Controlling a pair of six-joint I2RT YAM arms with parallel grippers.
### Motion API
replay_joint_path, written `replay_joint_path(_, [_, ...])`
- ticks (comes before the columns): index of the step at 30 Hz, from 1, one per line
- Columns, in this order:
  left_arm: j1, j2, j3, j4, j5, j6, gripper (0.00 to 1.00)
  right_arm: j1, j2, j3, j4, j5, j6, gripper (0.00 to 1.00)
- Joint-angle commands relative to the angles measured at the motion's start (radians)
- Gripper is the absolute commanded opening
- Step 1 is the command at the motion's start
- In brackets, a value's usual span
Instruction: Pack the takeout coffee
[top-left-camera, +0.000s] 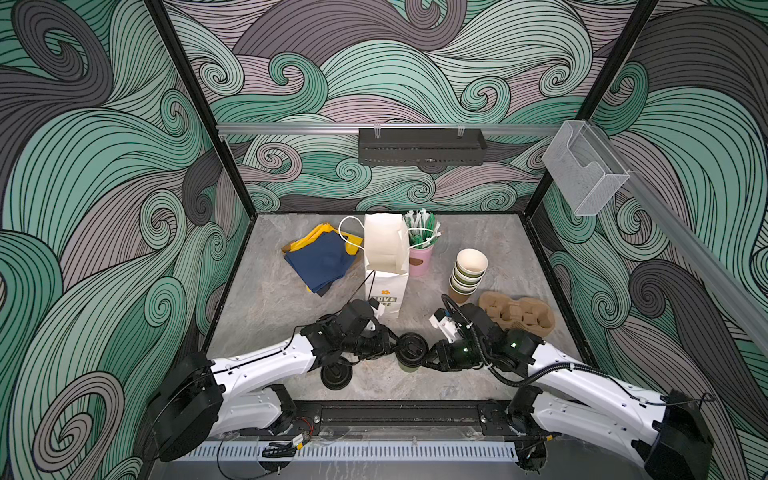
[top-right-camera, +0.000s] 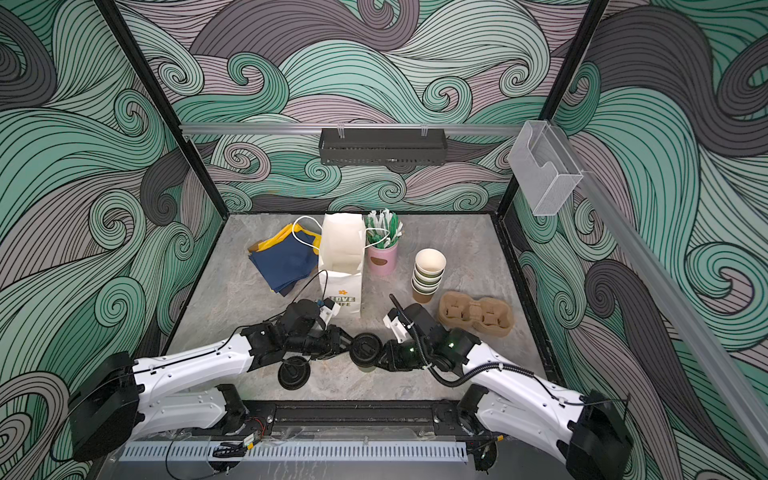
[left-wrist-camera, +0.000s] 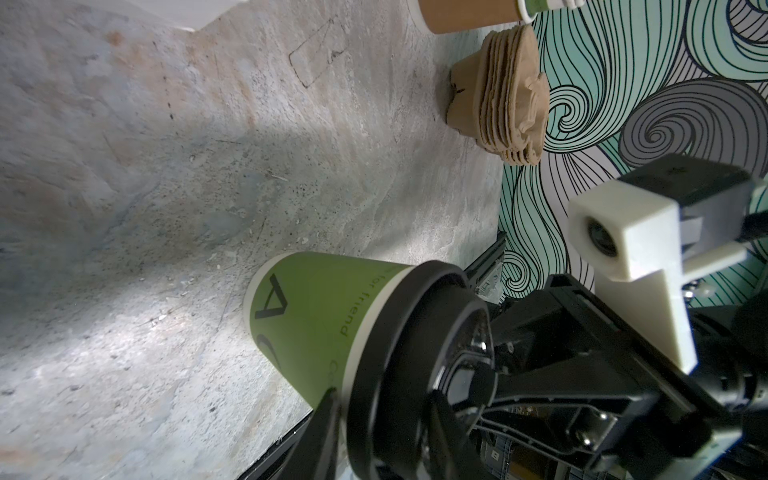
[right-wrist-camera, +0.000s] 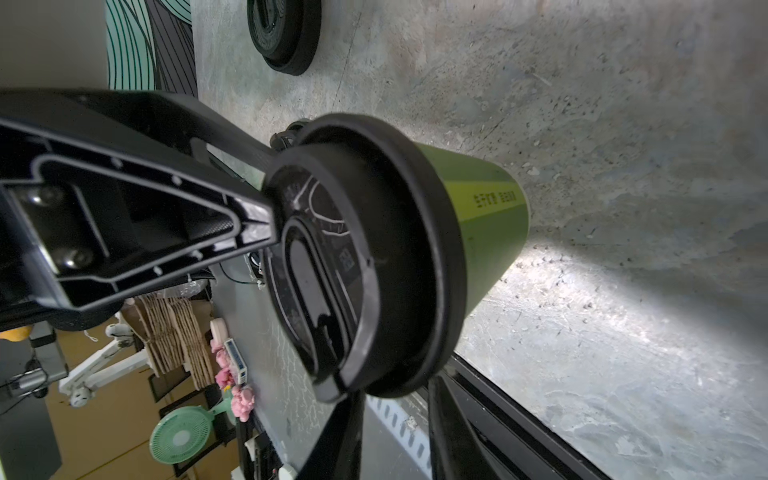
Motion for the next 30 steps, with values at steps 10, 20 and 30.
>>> replay_joint_path(10, [-0.010, 0.047, -0.024, -0.171, -0.050, 0.027, 0.33, -0.009, -0.051, -0.020, -0.004, 0.128, 0.063, 0.24])
replay_joint_path(20, [-0.010, 0.042, -0.025, -0.177, -0.053, 0.026, 0.32, -0.021, -0.002, -0.039, -0.014, 0.116, 0.065, 0.15])
replay_joint_path(30, [-0.009, 0.046, -0.026, -0.179, -0.053, 0.027, 0.32, -0.029, 0.062, -0.075, -0.057, 0.119, 0.051, 0.12])
